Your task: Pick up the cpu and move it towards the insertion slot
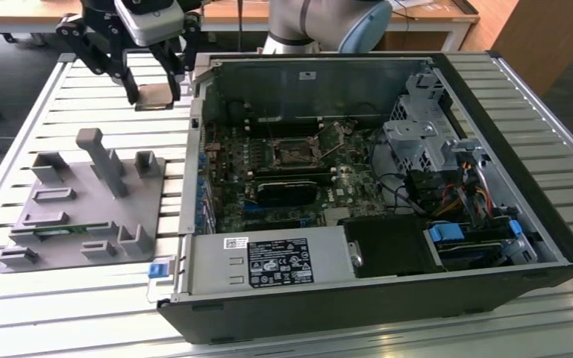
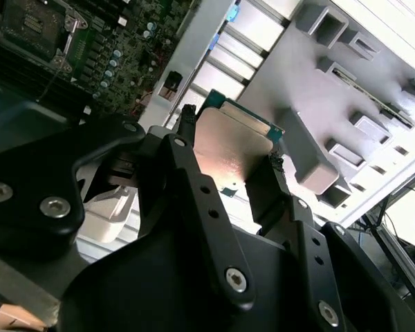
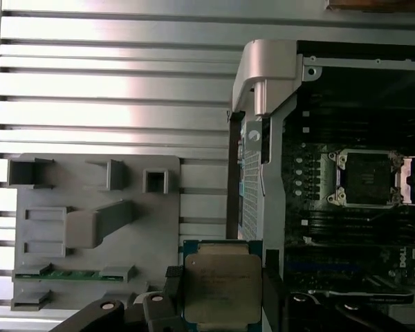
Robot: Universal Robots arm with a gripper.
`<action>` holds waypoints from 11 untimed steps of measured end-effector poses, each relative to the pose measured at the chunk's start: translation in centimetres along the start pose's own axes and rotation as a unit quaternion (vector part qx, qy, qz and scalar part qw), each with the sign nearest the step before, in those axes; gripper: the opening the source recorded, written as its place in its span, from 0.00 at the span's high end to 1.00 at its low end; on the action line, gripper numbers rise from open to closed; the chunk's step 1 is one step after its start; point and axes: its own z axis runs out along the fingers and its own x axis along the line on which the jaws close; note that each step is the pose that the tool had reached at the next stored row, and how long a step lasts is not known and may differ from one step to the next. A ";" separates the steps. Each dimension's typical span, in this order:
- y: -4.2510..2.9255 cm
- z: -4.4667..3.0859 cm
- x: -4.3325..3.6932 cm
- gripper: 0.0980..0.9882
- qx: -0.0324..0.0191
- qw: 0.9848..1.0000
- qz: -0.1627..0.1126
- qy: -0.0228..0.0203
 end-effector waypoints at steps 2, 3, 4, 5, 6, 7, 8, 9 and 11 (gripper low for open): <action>0.12 0.04 -0.36 0.50 0.000 1.000 0.000 0.000; 0.17 0.06 -0.55 0.50 0.000 1.000 0.000 0.000; 0.22 0.07 -0.78 0.50 0.000 1.000 0.000 0.000; 0.25 0.09 -1.00 0.50 0.000 1.000 0.000 0.000; 0.29 0.11 -1.25 0.50 0.000 1.000 0.000 0.000; 0.31 0.13 -1.51 0.50 0.000 1.000 0.000 0.000; 0.34 0.14 -1.78 0.50 0.000 1.000 0.000 0.000; 0.36 0.16 -2.04 0.50 0.000 1.000 0.000 0.000; 0.39 0.20 -2.67 0.50 0.000 1.000 0.000 0.000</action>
